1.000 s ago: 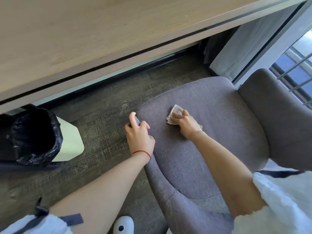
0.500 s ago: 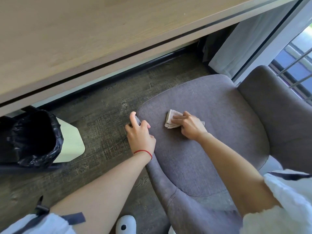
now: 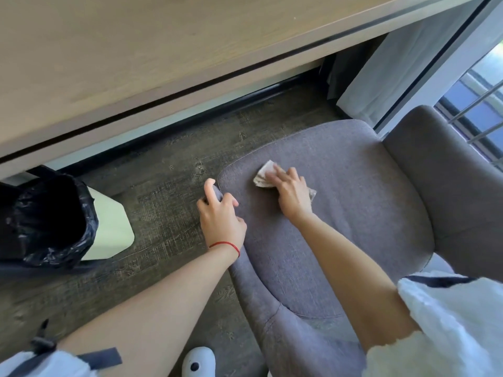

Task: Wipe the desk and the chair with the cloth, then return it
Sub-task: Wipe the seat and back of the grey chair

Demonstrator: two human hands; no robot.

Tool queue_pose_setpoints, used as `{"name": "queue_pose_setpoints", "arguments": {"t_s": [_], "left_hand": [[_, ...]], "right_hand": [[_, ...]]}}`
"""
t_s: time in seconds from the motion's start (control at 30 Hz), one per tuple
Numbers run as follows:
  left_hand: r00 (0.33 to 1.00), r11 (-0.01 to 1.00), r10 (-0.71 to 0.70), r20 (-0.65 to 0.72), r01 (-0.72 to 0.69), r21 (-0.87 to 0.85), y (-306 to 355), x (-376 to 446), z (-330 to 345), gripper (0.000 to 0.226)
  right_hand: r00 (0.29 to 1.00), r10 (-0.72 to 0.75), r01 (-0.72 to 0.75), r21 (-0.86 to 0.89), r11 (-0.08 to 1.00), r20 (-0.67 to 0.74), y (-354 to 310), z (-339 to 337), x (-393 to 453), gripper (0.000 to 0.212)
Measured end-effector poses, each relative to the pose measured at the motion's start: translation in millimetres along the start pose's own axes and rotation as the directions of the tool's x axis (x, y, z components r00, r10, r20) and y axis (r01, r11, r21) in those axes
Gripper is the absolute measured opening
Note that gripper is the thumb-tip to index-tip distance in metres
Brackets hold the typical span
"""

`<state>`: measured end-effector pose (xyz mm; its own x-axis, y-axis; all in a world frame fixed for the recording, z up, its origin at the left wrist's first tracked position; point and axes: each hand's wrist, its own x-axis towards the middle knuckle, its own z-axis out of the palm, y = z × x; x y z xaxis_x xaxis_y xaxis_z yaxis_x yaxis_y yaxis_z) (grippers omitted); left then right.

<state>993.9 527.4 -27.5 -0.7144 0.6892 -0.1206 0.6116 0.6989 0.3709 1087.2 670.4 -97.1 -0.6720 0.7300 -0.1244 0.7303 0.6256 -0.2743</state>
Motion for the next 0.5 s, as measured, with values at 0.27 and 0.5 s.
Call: {"name": "queue_pose_setpoints", "arguments": {"t_s": [0.27,0.5], "left_hand": [[1.0,1.0,-0.003,-0.003,0.003,0.007,-1.4,0.4,-0.4,0.019],[0.989,0.989,0.037,0.141,-0.056,0.139,8.1,-6.7,-27.6,0.031]], "right_hand": [[0.948,-0.005,-0.002,0.02,1.0,0.318,6.2,-19.3,-28.2,0.055],[0.958,0.273,-0.283,0.398,0.872,0.083,4.7,-106.9,-61.7,0.045]]}}
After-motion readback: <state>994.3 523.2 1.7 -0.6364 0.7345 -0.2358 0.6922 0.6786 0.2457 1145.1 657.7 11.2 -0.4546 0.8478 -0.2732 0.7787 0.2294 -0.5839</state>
